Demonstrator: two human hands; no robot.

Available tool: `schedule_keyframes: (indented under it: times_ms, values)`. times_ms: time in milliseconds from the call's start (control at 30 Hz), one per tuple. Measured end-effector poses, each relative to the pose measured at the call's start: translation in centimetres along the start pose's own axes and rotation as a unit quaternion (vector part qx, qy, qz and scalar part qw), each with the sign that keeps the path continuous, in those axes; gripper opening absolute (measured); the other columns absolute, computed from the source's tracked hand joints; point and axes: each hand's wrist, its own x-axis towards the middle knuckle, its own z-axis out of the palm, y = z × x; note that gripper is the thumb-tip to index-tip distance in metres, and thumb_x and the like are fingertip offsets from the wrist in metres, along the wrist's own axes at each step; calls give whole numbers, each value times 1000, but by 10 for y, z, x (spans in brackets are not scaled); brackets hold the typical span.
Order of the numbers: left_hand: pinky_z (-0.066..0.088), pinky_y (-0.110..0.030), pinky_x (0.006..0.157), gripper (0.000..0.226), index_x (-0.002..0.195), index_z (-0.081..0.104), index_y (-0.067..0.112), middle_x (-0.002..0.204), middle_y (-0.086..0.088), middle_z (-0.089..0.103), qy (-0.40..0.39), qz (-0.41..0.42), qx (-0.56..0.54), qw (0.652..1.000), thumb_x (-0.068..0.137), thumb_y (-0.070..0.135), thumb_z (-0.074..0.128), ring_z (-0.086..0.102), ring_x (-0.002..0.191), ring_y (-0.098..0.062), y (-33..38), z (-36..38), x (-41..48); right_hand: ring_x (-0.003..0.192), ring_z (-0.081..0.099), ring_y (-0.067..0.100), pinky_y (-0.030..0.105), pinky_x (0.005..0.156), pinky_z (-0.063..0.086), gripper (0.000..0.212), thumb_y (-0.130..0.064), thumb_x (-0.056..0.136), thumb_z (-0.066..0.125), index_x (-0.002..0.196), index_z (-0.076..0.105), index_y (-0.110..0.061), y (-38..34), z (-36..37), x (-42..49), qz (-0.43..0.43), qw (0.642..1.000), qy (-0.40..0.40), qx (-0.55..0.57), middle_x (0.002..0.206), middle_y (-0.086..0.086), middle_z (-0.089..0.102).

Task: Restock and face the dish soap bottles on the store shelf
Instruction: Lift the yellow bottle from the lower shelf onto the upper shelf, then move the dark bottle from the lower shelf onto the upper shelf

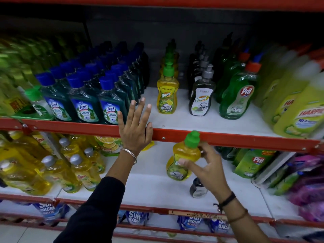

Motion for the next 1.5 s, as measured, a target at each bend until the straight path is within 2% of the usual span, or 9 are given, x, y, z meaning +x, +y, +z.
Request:
schedule_keyframes:
  times_ms: [200, 367, 567, 867, 1033, 1133, 1233, 1367, 1500]
  values:
    - [0, -47, 121, 56, 153, 23, 22, 150, -6, 42, -18, -4, 2, 1000, 99, 36, 29, 20, 148, -20, 0, -2, 0, 89, 67, 15, 35, 77, 55, 42, -40, 64, 76, 101, 61, -28, -67, -17, 57, -92, 993, 74, 21, 94, -7, 69]
    - [2, -48, 120, 57, 152, 24, 21, 150, -6, 42, -21, -4, 8, 1000, 98, 38, 29, 19, 149, -19, 0, -3, 1, 91, 68, 18, 48, 80, 57, 45, -45, 66, 78, 103, 63, -24, -63, 1, 105, -89, 986, 140, -4, 97, 0, 71]
    - [4, -49, 119, 57, 152, 25, 21, 149, -6, 43, -12, 3, 13, 1000, 98, 38, 30, 22, 148, -20, -1, -2, 0, 87, 66, 15, 42, 74, 57, 53, -57, 62, 74, 103, 61, -27, -43, 36, 136, -69, 984, 130, -100, 101, -2, 70]
    - [4, -48, 120, 56, 151, 26, 21, 150, -6, 41, -8, 0, 6, 1000, 98, 39, 28, 21, 148, -20, 0, -2, 0, 99, 62, 18, 34, 77, 53, 55, -54, 68, 74, 108, 59, -19, -40, 48, 137, -99, 972, 98, -188, 110, 2, 66]
    - [4, -49, 119, 57, 152, 22, 22, 151, -6, 40, -19, -14, 1, 1000, 98, 38, 29, 18, 149, -19, 4, -4, 0, 98, 61, 13, 33, 81, 54, 55, -53, 71, 72, 112, 57, -20, -43, 34, 117, -70, 983, 104, -133, 107, -3, 63]
    - [2, -49, 119, 57, 153, 19, 21, 154, -6, 36, -30, -46, -21, 998, 99, 36, 31, 13, 150, -17, 11, -9, 1, 93, 61, 11, 26, 81, 52, 37, -40, 78, 70, 107, 57, -23, -40, 14, 77, -132, 976, 160, -64, 98, -3, 60]
    - [-3, -46, 120, 57, 153, 17, 20, 154, -4, 33, -21, -44, -47, 998, 99, 34, 32, 11, 150, -14, 27, -11, 9, 86, 63, 17, 31, 75, 53, 26, -38, 83, 65, 99, 59, -17, -10, -10, 30, -167, 969, 176, -41, 91, 1, 61]
    - [-3, -46, 120, 56, 153, 15, 21, 156, -1, 29, -4, -94, -69, 993, 101, 38, 27, 10, 149, -12, 46, -5, 23, 96, 59, 7, 31, 81, 52, 42, -57, 80, 60, 104, 59, -22, 63, -38, -21, -49, 988, 118, -84, 103, -6, 61]
    - [0, -48, 120, 57, 152, 21, 20, 155, -1, 34, 7, -109, -48, 993, 100, 42, 22, 15, 148, -14, 48, 1, 24, 127, 43, 9, 29, 105, 35, 72, -51, 71, 72, 132, 40, -30, 136, -56, -46, 132, 983, -55, -119, 137, -8, 45]
